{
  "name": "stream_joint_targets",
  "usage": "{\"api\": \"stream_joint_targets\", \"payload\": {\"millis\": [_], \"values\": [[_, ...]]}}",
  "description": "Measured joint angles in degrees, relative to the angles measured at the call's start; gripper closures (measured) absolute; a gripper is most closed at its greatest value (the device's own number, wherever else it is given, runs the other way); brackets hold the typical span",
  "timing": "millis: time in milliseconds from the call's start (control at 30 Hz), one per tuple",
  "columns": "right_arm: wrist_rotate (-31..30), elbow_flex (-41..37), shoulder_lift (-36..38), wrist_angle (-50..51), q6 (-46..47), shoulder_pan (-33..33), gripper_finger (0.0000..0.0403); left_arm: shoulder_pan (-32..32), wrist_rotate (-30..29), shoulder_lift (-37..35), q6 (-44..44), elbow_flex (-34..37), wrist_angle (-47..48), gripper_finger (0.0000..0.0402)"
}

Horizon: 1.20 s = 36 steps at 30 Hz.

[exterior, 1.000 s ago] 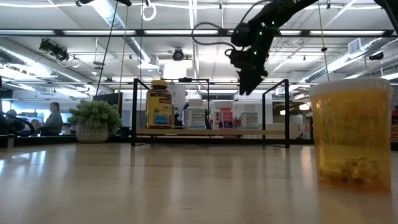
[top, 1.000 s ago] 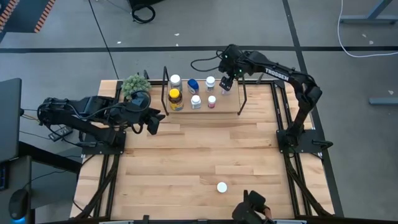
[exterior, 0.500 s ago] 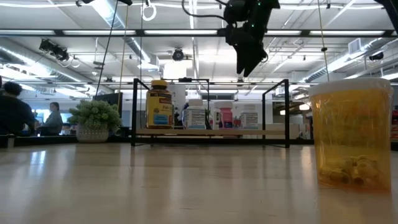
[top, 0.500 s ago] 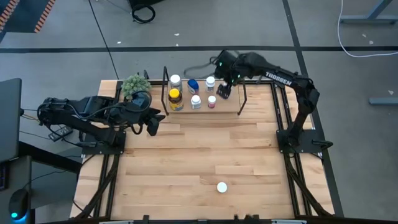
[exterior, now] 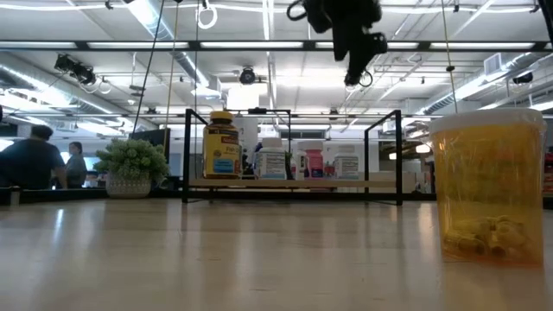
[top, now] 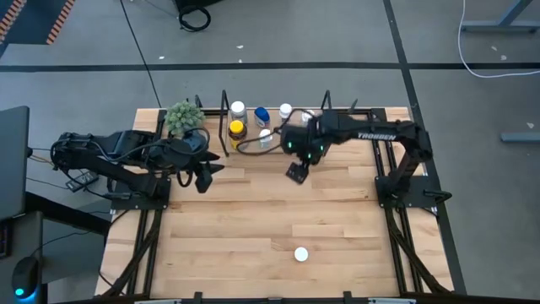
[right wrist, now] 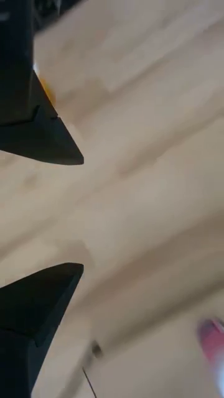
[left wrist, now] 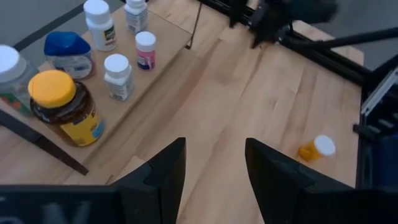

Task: Pick and place medicine bottles onto shelf by color
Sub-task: Put the orange medicine bottle on the shelf

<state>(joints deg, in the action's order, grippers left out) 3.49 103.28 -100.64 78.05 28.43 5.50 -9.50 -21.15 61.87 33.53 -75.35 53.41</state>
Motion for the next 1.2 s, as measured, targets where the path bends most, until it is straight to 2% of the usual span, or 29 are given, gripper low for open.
{"api": "stream_joint_targets", "payload": {"millis": [300,500,667,800,900,1200], "values": [[-1.35,-3.24,0.0,-2.75,29.37,-14.15,0.012,0.0,0.04,0.0,-2.77,0.0,-0.19,0.023],[-1.28,-10.33,0.0,-14.65,43.35,-21.86,0.0102,0.0,0.06,0.0,-4.66,0.0,-2.9,0.023],[-0.93,-15.92,-0.04,-27.23,53.52,-27.01,0.0087,0.02,2.74,0.0,-7.04,0.0,-3.14,0.023],[-1.09,-19.86,-0.07,-34.15,59.88,-30.82,0.0086,0.0,5.64,0.0,-7.85,0.0,-2.98,0.023],[-0.87,-21.27,-0.07,-34.58,62.59,-33.15,0.0086,0.0,6.62,0.0,-8.52,0.0,-2.95,0.023],[-1.05,-22.08,-0.07,-36.13,62.95,-36.46,0.0086,0.0,7.03,0.0,-9.32,0.0,-2.95,0.023]]}}
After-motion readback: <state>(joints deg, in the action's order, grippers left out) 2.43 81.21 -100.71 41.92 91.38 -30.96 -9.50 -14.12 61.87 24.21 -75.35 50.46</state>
